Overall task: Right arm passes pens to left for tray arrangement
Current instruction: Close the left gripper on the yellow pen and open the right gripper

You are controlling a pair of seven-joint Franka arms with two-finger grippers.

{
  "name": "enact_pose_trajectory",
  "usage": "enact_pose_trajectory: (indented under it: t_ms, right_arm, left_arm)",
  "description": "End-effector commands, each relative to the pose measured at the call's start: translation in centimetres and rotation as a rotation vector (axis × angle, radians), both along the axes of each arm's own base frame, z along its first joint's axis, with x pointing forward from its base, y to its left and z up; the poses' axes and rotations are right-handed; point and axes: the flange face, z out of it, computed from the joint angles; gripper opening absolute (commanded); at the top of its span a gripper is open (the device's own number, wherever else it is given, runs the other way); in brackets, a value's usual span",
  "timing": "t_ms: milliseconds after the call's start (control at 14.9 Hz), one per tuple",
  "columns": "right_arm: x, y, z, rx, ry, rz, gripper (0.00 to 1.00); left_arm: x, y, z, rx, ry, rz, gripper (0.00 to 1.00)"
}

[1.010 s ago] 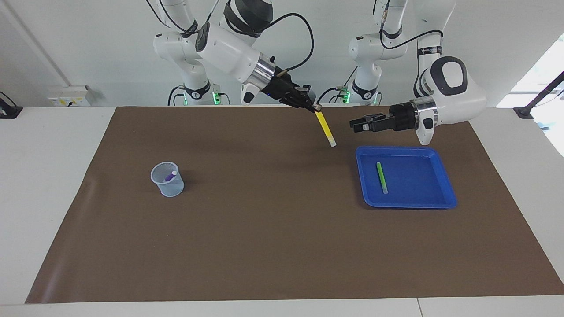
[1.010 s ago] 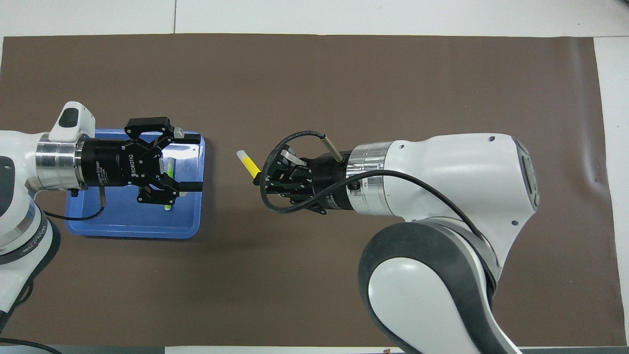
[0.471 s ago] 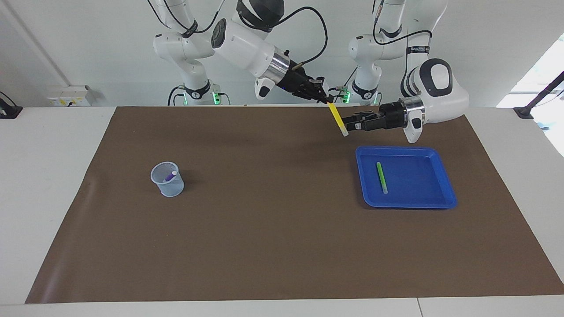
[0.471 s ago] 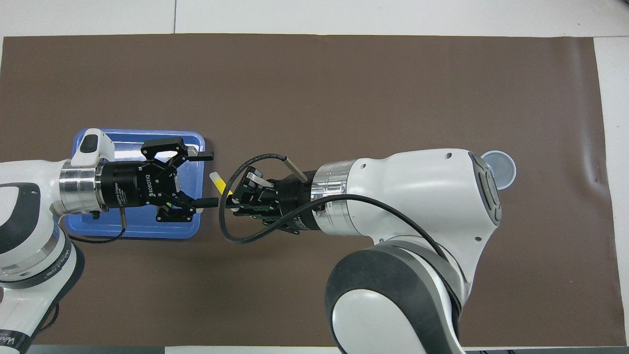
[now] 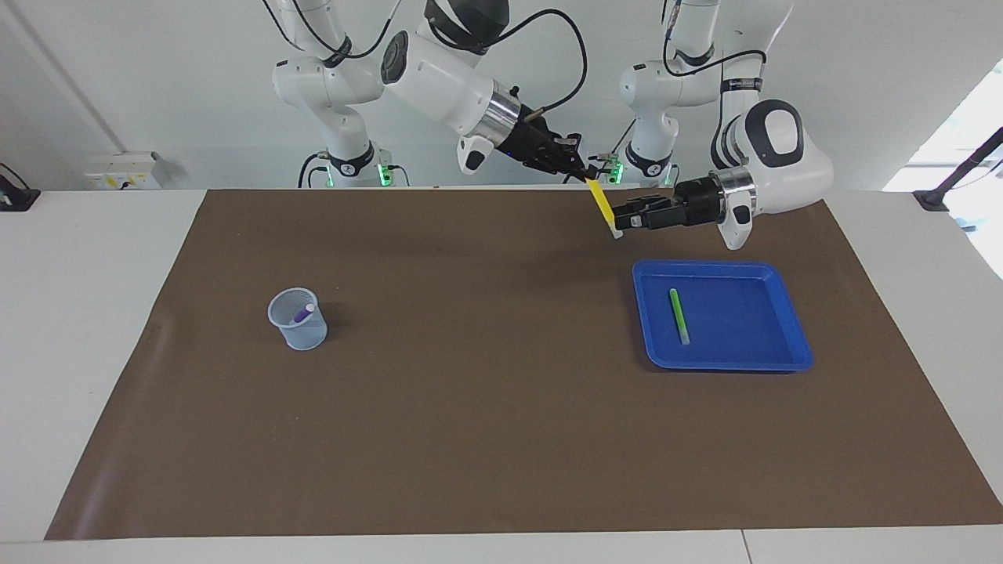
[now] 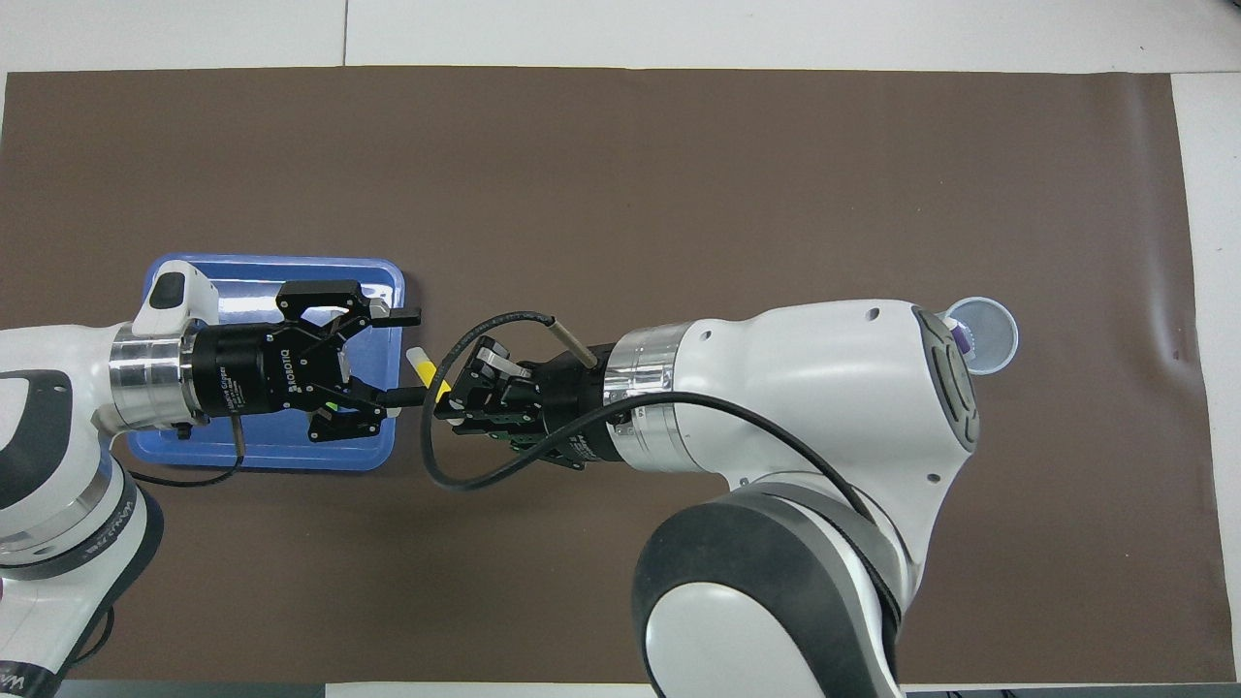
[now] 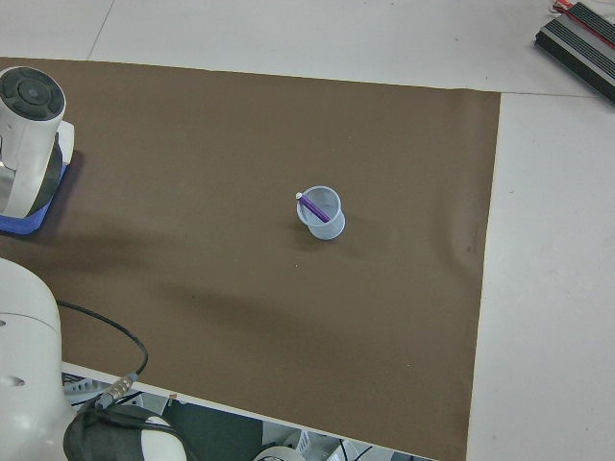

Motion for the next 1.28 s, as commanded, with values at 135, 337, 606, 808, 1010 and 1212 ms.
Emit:
enact_pose_trajectory:
  t_ms: [135, 337, 606, 808, 1010, 1212]
  right_arm:
    - [-0.1, 0.7, 0.2, 0.011, 0.013, -0.005, 0.00]
    - [-0.1, 0.7, 0.3, 0.011, 0.013, -0.006, 0.00]
    - [-0.1, 0.7, 0.3, 0.008, 0.010, -0.005, 0.00]
    - [-0.2, 0.7, 0.2, 0.007, 0.012, -0.003, 0.00]
    - [-0.2, 0.7, 0.3, 0.007, 0.011, -0.002, 0.00]
    - [-0.1, 0.6, 0.2, 0.002, 0.007, 0.000, 0.45]
  left_arm:
    - [-0.7, 0.2, 0.2, -0.009, -0.008, 0.022, 0.56]
    - [-0.7, 0.2, 0.3, -0.010, -0.007, 0.021, 0.45]
    - [-0.7, 0.8, 0.3, -0.019, -0.002, 0.021, 0.34]
    - [-0.7, 1.0, 0.3, -0.020, 0.001, 0.024, 0.00]
    - [-0.7, 1.0, 0.3, -0.019, 0.001, 0.024, 0.00]
    - [-0.6, 1.4, 0.3, -0.019, 0.007, 0.034, 0.00]
